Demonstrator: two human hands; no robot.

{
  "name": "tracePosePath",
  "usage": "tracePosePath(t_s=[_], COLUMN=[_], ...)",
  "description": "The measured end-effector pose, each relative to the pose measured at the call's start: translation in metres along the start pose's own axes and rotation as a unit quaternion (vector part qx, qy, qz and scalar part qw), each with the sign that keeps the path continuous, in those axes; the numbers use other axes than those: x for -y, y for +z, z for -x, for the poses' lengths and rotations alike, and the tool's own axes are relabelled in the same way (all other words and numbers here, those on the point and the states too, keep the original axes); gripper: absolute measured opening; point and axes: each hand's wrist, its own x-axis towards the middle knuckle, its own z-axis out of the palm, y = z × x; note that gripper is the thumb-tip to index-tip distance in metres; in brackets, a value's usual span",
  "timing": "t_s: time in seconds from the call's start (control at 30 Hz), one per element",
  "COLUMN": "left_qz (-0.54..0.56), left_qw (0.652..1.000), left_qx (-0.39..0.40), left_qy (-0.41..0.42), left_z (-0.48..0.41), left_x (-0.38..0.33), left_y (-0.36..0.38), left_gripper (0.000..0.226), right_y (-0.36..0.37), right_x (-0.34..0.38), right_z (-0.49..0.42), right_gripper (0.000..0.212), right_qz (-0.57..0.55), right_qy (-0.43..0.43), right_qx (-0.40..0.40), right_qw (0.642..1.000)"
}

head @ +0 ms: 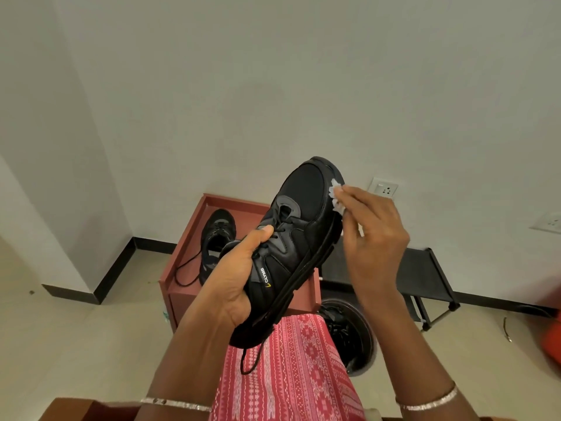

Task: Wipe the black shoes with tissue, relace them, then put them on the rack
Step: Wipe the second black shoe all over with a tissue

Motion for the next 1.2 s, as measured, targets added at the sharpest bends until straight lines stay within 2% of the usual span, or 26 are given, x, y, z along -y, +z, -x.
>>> tracePosePath(t_s=[0.07, 0.3, 0.4, 0.5, 0.67, 0.8, 0.87, 1.1, 1.2], left_qz=[-0.002, 0.021, 0.024, 0.013, 0.014, 0.034, 0.033, -0.008, 0.002], left_qw=[1.0, 1.0, 1.0, 1.0, 1.0, 0.999, 0.999, 1.0, 1.0], left_qx=[-0.002, -0.005, -0.004, -0.006, -0.006, -0.011, -0.013, -0.021, -0.024], left_qy=[-0.003, -0.006, -0.008, -0.01, -0.013, -0.017, -0.019, -0.01, -0.009], left_z=[0.001, -0.002, -0.002, 0.0, 0.001, -0.001, -0.003, -0.001, -0.002], left_x=[-0.001, -0.01, -0.008, -0.004, -0.007, -0.009, -0.008, 0.001, 0.0], left_y=[-0.002, -0.012, -0.01, -0.007, -0.011, -0.014, -0.014, -0.003, -0.004], left_gripper=[0.033, 0.04, 0.039, 0.034, 0.037, 0.041, 0.041, 0.036, 0.039], right_y=[0.001, 0.002, 0.008, 0.012, 0.009, 0.003, 0.003, 0.012, 0.015], right_x=[0.002, 0.026, 0.013, -0.001, 0.01, 0.031, 0.033, 0.01, 0.029], right_z=[0.003, 0.063, 0.033, -0.003, 0.007, 0.054, 0.056, 0.002, 0.016], right_gripper=[0.021, 0.023, 0.017, 0.019, 0.029, 0.02, 0.025, 0.025, 0.021], right_qz=[-0.004, -0.03, -0.012, -0.007, -0.019, -0.043, -0.048, -0.013, -0.027], right_qy=[0.002, -0.07, -0.075, -0.025, -0.005, -0.012, -0.02, 0.035, -0.017], right_qx=[0.006, 0.079, 0.039, -0.001, 0.015, 0.059, 0.067, 0.017, 0.035], right_qw=[1.0, 0.994, 0.996, 1.0, 1.0, 0.997, 0.996, 0.999, 0.999])
